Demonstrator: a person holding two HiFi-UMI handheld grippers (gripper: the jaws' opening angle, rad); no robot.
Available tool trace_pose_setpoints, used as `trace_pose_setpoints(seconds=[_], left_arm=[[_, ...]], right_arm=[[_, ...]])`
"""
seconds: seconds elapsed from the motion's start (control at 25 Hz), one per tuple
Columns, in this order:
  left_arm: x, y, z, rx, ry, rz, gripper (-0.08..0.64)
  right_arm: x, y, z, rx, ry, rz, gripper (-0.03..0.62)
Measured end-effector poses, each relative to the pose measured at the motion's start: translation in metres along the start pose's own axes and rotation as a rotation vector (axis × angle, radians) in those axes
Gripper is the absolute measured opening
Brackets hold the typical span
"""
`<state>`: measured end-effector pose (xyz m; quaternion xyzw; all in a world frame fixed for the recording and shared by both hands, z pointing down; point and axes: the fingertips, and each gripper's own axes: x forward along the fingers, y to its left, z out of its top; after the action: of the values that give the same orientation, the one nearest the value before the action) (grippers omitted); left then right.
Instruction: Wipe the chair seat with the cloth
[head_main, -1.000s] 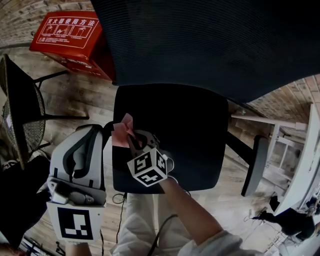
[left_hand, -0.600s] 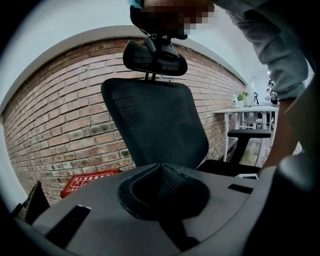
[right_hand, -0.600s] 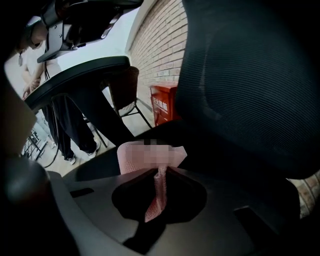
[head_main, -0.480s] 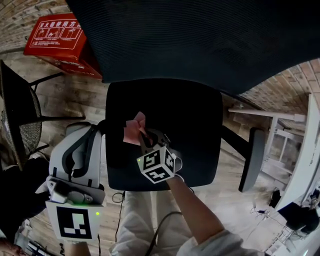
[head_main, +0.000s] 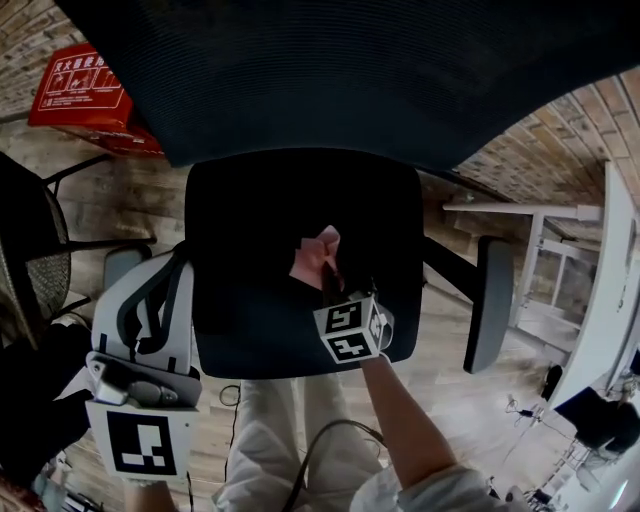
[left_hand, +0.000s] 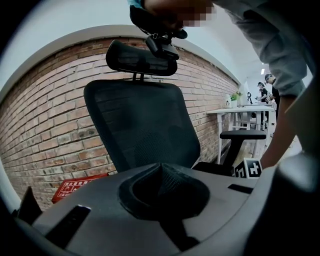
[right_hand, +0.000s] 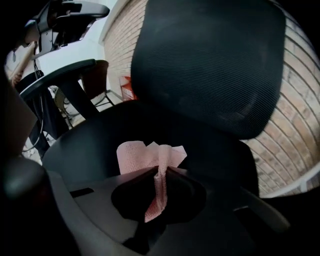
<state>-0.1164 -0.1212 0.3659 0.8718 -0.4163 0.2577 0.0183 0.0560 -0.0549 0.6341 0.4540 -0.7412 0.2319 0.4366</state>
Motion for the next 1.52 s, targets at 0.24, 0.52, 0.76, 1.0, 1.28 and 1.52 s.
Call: trace_pose_setpoints(seconds=[0.24, 0.52, 0.76, 1.0, 1.28, 1.52], left_arm=[[0.005, -0.013, 0.007, -0.003, -0.008, -0.014, 0.018], [0.011, -0.034, 0.017, 0.017, -0.021, -0.045, 0.018], [0.010, -0.038, 0.022, 0.021, -0.020, -0.044, 0.018], [0.004, -0.037, 0.022, 0.030, -0.027, -0.032, 0.018], [-0.010, -0.027, 0.014, 0.023, -0.024, 0.007, 0.018], [-0.025, -0.018, 0.005, 0.017, -0.010, 0.042, 0.018]], right_arm=[[-0.029, -0.048, -0.045, 0.073, 0.050, -0.119, 0.055], [-0.063, -0.104, -0.090, 0.204, 0.085, -0.283, 0.055], [-0.079, -0.115, -0.110, 0.207, 0.111, -0.324, 0.055], [-0.075, -0.098, -0.109, 0.238, 0.088, -0.281, 0.055], [-0.062, -0.053, -0.097, 0.222, 0.064, -0.187, 0.055], [-0.049, 0.003, -0.079, 0.141, 0.041, -0.059, 0.055]])
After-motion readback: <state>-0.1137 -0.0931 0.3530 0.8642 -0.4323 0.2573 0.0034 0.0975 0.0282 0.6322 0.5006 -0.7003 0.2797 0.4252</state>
